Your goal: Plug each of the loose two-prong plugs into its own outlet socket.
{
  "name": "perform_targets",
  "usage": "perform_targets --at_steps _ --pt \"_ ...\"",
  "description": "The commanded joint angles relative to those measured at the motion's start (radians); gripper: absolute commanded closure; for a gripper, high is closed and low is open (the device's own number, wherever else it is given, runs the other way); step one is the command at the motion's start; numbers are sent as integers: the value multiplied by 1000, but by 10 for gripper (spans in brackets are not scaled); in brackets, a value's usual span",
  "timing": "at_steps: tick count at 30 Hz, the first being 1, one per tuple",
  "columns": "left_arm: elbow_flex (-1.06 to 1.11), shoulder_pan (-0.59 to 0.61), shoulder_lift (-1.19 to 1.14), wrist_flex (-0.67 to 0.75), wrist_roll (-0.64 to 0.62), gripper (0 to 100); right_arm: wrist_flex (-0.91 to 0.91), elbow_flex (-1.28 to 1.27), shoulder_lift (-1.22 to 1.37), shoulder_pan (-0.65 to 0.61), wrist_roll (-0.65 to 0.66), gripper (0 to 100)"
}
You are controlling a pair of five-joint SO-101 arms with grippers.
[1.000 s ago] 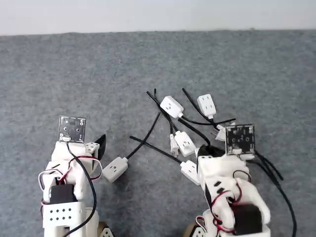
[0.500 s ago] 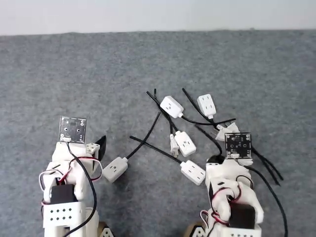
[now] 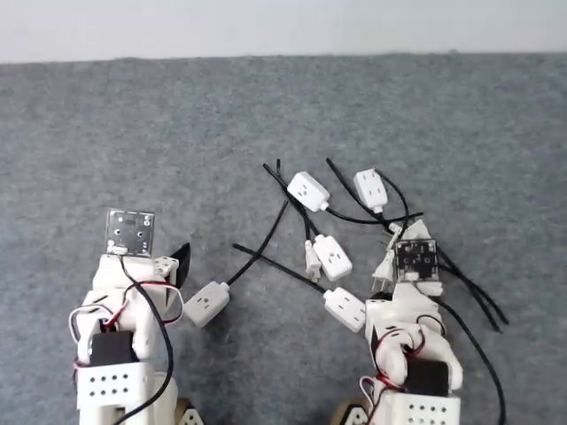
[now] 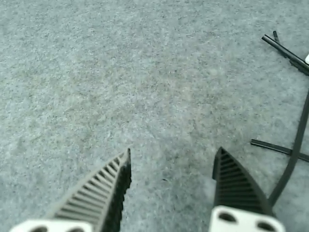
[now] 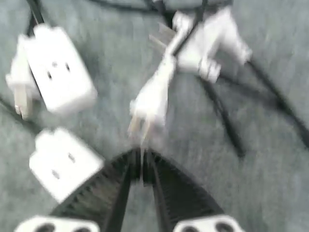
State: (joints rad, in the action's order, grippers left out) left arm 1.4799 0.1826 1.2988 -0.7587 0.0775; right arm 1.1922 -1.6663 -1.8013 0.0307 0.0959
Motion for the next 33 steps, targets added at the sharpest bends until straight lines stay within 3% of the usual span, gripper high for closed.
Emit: perform_targets --at_steps 1,10,16,24,27,33 --pt "-7 -2 -3 20 -8 731 -12 -17 -13 12 11 991" --pt "-8 -2 -3 20 -11 731 -21 -17 -13 2 11 988" --pt "-8 -2 -3 20 -12 731 -127 -15 -13 1 -3 964" --pt "-8 -2 -3 18 -12 731 -97 -8 -13 -114 -279 592" --pt "-7 -2 -3 18 -12 731 -97 -5 -13 -171 -301 607" --pt "-7 -2 -3 18 -12 731 -97 43 -13 -197 -302 748"
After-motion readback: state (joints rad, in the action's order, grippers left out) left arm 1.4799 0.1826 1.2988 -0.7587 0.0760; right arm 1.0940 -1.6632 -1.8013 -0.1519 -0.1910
